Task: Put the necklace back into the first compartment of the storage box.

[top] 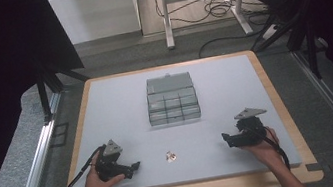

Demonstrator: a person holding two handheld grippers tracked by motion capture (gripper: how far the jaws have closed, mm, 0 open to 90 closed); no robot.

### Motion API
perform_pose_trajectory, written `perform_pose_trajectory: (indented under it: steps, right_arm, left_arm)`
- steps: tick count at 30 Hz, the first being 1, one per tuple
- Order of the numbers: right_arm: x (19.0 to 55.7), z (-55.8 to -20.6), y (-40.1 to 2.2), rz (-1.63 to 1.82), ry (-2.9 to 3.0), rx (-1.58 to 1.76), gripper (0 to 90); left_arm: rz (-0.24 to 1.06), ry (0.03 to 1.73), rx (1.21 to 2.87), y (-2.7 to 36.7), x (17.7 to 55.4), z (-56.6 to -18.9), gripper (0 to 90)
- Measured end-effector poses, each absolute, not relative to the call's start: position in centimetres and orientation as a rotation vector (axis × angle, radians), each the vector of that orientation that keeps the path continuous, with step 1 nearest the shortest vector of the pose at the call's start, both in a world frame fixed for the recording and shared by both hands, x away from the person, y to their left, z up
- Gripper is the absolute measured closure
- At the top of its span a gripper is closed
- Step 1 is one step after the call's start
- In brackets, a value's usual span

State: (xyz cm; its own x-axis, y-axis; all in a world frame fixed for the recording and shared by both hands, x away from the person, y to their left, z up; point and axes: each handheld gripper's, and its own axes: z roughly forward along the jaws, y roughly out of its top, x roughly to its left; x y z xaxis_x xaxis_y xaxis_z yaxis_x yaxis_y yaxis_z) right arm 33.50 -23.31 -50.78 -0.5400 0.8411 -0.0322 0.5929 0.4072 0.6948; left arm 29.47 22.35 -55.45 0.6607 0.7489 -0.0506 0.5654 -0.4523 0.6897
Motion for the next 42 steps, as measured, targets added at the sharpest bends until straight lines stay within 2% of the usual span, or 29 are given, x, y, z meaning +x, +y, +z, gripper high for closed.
perform_pose_trajectory:
  steps: [7, 16, 32, 42]
  right_arm:
    - [33.3, -50.3, -22.6, 0.900, 2.369, 1.190, 14.4]
    - [32.5, -46.8, -21.0, 0.956, 2.395, 1.109, 15.9]
    - [31.2, -43.6, -18.4, 1.047, 2.415, 1.027, 17.7]
    - [31.0, -42.9, -16.0, 1.036, 2.471, 0.949, 18.1]
  left_arm:
    - [0.339, 1.012, 2.183, 22.4, 29.5, -55.4, 0.8]
    - [0.338, 1.012, 2.183, 22.4, 29.5, -55.4, 0.7]
    - [0.340, 1.011, 2.183, 22.4, 29.5, -55.4, 0.8]
    - [0.338, 1.014, 2.180, 22.3, 29.5, -55.5, 0.8]
